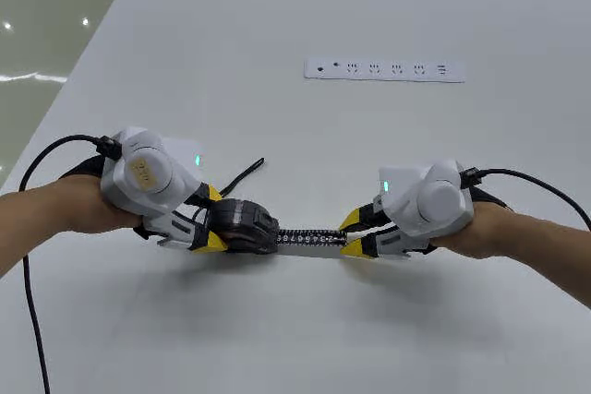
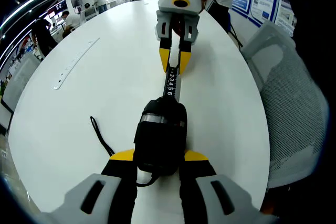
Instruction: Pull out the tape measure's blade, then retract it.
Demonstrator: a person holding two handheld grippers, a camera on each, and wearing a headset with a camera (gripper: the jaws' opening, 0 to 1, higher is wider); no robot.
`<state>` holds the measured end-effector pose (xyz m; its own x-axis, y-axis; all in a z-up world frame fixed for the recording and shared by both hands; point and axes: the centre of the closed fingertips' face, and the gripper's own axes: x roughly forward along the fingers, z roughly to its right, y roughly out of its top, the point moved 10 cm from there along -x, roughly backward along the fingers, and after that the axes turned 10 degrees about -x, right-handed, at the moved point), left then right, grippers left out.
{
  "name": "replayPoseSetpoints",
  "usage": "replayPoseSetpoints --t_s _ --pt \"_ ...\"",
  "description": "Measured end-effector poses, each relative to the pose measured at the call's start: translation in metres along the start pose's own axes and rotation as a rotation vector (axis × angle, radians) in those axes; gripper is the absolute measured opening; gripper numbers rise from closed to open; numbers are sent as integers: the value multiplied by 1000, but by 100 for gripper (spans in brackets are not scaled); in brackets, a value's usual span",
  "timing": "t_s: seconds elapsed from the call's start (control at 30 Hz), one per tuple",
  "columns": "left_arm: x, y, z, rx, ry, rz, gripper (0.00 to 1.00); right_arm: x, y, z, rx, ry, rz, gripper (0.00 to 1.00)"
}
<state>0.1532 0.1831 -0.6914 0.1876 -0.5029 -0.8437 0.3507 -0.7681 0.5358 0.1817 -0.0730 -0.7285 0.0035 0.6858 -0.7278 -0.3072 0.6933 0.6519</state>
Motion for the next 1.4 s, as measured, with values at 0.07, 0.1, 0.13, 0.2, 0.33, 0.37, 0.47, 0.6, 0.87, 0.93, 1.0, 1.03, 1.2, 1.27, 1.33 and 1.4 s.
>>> replayPoseSetpoints --t_s 0.07,0.1,0.13,0.2,0.33,0.37,0.47,0.6,0.87,0.93,1.0,1.03,1.2,1.27,1.33,1.4 --pt "0 0 0 0 1 0 25 -1 -1 0 0 0 -1 12" --pt "0 0 0 0 1 0 25 -1 -1 0 -1 0 -1 12" --pt "0 -1 -1 0 1 0 25 -1 -1 0 -1 -1 -2 12" --pt "0 -1 -1 0 1 -1 25 -2 -3 1 -2 0 -2 12" --pt "0 -1 -1 0 2 -2 25 -2 -3 1 -3 -1 -3 12" --pt "0 -1 -1 0 2 -2 25 -3 -3 1 -4 -1 -4 12" --pt "0 -1 -1 -1 3 -2 25 -4 -3 1 -5 1 -5 12" --pt "0 -1 -1 -3 2 -1 25 -5 -4 0 -3 1 -6 12" --pt "0 -1 -1 0 2 -2 25 -8 -6 -1 -1 3 -7 12" --pt "0 -1 -1 0 2 -3 25 -8 -7 0 -2 3 -8 12" --pt "0 -2 -2 0 2 -4 25 -8 -7 0 -2 3 -8 12" --pt "0 -2 -2 -1 1 -4 25 -8 -8 0 -1 3 -8 12" --pt "0 -1 -2 1 1 -6 25 -8 -9 0 -1 4 -9 12" --pt "0 -1 -1 2 2 -7 25 -9 -9 -1 -2 4 -9 12" --pt "0 -1 -1 2 3 -7 25 -10 -9 0 -2 3 -8 12" --pt "0 -1 -1 2 3 -7 25 -11 -10 0 -3 4 -8 12"
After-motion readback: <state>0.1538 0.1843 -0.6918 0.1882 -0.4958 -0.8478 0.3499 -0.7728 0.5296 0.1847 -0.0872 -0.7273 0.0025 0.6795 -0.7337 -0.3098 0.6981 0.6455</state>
